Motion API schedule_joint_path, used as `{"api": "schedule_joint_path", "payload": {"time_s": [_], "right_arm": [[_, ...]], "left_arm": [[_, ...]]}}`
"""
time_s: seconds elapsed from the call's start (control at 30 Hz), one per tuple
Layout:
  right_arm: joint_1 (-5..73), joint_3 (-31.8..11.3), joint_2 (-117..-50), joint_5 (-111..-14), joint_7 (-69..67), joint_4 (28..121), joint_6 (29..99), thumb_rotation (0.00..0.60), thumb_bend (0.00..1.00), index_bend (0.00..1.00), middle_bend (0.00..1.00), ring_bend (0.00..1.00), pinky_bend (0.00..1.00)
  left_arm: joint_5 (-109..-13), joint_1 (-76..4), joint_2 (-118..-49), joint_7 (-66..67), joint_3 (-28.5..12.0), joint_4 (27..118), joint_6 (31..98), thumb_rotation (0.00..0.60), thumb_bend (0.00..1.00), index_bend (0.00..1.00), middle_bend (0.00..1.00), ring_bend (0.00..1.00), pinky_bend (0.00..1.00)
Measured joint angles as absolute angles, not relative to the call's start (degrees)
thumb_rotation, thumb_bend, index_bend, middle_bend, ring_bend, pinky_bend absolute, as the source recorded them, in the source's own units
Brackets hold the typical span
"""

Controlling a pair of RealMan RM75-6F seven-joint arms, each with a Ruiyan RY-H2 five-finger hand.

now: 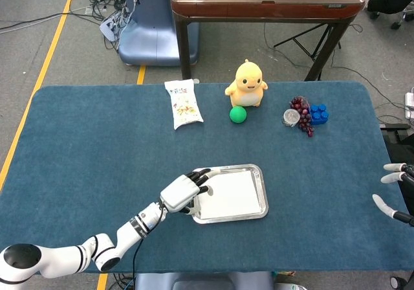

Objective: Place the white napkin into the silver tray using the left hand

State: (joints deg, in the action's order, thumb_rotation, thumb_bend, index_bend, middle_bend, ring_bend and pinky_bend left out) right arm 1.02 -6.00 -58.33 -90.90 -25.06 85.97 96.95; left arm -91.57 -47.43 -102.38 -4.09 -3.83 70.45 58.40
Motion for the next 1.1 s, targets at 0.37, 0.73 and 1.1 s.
{"api": "schedule_joint_path", "payload": {"time_s": [0.37,0.73,1.1], "right_arm": [[0.82,-6.34,-58.35,-90.38,-25.66,85.80,97.16,0.600,0.21,0.49,0.35,0.27,0.38],[0.78,-6.39,-58.27,-90.12,-25.53,86.03,96.83,0.600,0.21,0.49,0.35,0.27,0.38],[0.65,-6.46,-58.24,-90.13,-25.40,86.21,96.97,0.600,0.21,0.49,0.35,0.27,0.38]], "left_arm": [[-91.13,-48.36,-103.30,-0.73,-4.22,68.91,57.85,0.600,0.25,0.31,0.03,0.00,0.18],[-92.04,-48.18,-104.29,6.22,-4.08,68.15,60.18,0.600,0.17,0.27,0.03,0.00,0.18],[-92.71,-47.21,-105.69,17.09,-4.08,67.58,63.03,0.600,0.14,0.27,0.03,0.00,0.18]]}}
